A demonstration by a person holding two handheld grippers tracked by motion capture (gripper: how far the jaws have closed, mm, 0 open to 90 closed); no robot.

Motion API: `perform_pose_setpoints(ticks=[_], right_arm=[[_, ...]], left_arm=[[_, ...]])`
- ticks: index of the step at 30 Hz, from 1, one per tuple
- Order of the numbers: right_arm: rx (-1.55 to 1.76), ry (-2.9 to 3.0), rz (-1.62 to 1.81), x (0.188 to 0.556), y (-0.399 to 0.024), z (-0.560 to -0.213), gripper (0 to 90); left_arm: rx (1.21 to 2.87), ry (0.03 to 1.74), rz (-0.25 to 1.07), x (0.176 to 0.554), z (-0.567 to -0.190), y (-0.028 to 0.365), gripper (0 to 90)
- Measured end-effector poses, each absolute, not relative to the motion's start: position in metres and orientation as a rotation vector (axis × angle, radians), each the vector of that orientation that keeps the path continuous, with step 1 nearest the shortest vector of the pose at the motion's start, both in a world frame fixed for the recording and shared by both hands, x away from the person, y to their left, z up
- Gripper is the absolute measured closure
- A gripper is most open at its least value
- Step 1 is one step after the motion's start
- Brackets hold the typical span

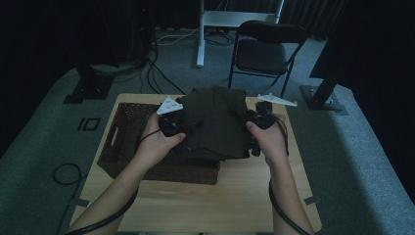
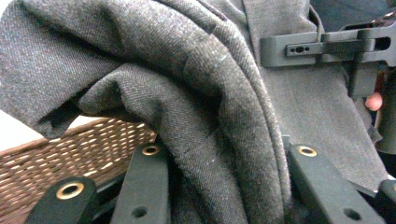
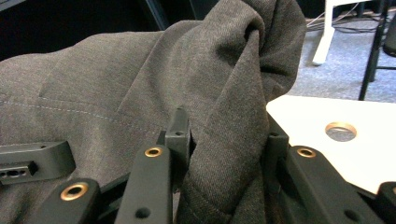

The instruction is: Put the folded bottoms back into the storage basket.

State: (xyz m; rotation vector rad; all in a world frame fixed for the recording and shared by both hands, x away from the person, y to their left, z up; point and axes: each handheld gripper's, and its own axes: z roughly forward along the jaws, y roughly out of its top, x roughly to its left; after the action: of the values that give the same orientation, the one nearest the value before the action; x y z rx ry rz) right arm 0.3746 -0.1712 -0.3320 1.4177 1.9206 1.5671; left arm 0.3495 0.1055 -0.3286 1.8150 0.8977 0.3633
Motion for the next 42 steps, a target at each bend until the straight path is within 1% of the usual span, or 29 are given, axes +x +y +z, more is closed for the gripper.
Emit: perform_pose_setpoints(ticks=[1,5,8,10,26,37,42], right_arm=[[1.411,1.932,1.566,0.377,-0.163,-0.332,65.0],[1.395,1.954,1.562,0.380,-0.148,-0.330,65.1],[1.392,1.955,1.561,0.380,-0.146,-0.330,65.1],[1.380,1.972,1.565,0.384,-0.130,-0.329,65.1],[1.343,2.006,1.596,0.393,-0.074,-0.338,65.1],[1.360,2.029,1.590,0.399,-0.044,-0.356,65.0],[1.391,2.035,1.572,0.404,-0.034,-0.375,65.0]], left_arm=[[1.808,0.907,0.366,0.349,-0.329,0.114,65.4],[1.795,0.919,0.367,0.349,-0.329,0.125,65.4],[1.790,0.927,0.374,0.349,-0.329,0.132,65.4],[1.790,0.944,0.376,0.348,-0.329,0.146,65.4],[1.793,0.978,0.434,0.347,-0.335,0.197,65.5],[1.803,1.019,0.434,0.349,-0.352,0.221,65.5],[1.824,1.035,0.420,0.356,-0.370,0.228,65.4]])
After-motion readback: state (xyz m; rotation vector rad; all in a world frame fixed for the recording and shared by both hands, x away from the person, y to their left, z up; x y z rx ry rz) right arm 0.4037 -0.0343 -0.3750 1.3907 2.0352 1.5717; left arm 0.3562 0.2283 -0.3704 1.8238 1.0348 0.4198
